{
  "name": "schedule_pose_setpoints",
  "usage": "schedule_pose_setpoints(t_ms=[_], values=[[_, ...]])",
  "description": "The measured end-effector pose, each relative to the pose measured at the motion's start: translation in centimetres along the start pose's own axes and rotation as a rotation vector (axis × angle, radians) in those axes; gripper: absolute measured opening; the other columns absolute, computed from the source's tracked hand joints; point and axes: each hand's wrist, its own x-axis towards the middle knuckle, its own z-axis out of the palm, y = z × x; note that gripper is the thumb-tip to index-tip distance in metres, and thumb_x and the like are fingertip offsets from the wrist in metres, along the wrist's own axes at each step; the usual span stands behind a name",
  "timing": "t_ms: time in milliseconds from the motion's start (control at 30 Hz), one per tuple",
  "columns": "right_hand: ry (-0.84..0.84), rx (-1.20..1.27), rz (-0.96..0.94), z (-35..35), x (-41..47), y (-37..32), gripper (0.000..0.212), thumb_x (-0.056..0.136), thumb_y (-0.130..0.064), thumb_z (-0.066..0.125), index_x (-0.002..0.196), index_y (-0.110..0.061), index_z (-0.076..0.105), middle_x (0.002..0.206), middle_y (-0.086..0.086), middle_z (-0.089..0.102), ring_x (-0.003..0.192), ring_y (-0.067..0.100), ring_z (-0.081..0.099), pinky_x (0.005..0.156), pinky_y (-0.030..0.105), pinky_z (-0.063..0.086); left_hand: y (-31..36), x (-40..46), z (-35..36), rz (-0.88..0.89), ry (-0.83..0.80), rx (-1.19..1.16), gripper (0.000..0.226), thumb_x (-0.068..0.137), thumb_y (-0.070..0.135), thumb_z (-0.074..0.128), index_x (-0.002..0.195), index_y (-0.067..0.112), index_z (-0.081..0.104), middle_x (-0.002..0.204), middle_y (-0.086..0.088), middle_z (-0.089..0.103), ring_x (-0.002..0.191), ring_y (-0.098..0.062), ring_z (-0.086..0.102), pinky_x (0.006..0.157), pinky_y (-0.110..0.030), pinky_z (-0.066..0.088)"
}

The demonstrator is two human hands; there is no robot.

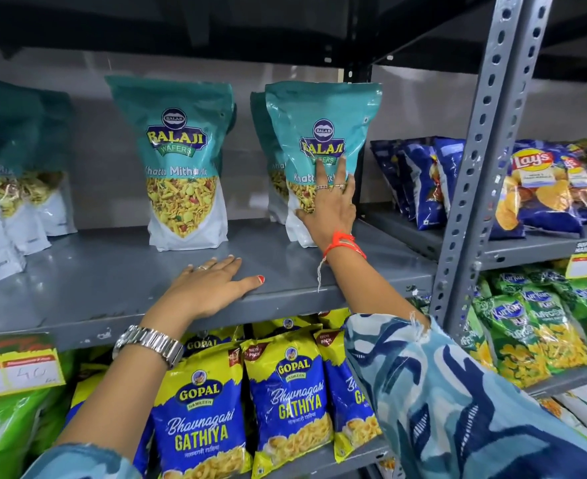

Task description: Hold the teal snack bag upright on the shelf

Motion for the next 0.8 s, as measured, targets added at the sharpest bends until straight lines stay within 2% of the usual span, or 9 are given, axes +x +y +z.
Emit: schedule_pose_setpoints(t_ms=[500,800], values=[[0.068,-0.022,0.020,-4.4,-4.6,-0.2,0.098,0.077,-0.043,0.075,0.152,-0.028,0.013,0.162,0.011,0.002,0.144,0.038,0.015,0.097,0.055,0.048,-0.1,0.1,-0.1,-0.004,0.013,-0.035,0.079,0.088,0.067,0.027,0.151,0.021,0.015,0.161,0.004,0.008,0.148,-0.016,0.007,0.120,-0.042,0.007],[0.083,0.018,0.021,-6.7,-6.7,-0.2,0.098,0.077,-0.040,0.076,0.152,-0.028,0.015,0.162,0.011,0.002,0.145,0.039,0.012,0.097,0.060,0.046,0.0,0.4,0.0,0.002,0.014,-0.017,0.078,0.089,0.065,0.027,0.151,0.019,0.016,0.161,0.000,0.010,0.148,-0.019,0.010,0.119,-0.043,0.010]])
